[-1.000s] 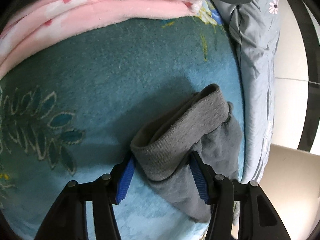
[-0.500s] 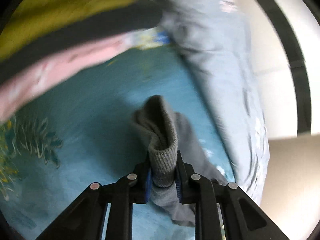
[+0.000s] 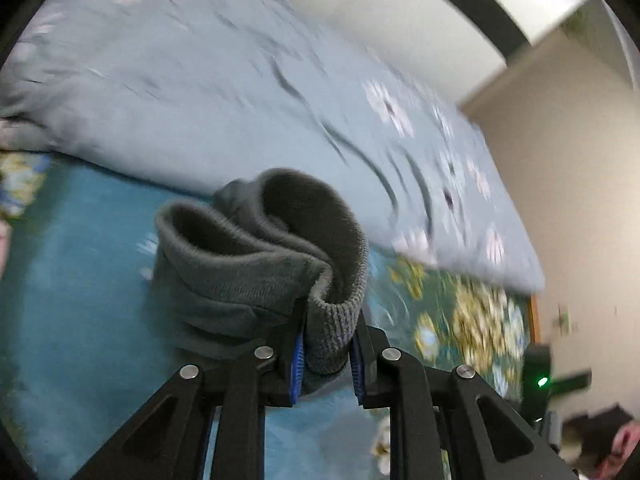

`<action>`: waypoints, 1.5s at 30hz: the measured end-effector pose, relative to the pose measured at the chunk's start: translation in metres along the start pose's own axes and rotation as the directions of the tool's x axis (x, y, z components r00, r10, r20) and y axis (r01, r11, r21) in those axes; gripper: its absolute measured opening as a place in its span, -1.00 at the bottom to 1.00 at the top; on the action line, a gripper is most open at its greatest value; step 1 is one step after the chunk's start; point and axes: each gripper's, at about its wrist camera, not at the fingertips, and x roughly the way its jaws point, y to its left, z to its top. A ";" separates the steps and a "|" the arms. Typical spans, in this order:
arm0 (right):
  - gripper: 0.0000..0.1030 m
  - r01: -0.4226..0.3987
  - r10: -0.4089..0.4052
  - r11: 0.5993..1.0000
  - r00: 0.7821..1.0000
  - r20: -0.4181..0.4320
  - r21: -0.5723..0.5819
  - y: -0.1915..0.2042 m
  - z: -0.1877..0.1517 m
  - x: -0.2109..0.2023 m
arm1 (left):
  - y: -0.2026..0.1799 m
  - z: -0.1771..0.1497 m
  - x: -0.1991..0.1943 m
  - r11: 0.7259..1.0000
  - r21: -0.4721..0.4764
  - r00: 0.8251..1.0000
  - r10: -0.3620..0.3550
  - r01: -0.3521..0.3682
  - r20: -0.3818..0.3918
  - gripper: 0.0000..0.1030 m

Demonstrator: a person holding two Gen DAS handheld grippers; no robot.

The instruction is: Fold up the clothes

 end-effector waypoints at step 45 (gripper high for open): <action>-0.31 -0.451 0.464 0.883 0.882 -0.087 0.129 0.031 0.115 0.108 | 0.129 -0.061 0.052 0.882 -0.352 0.918 0.186 -0.313 -0.349 0.32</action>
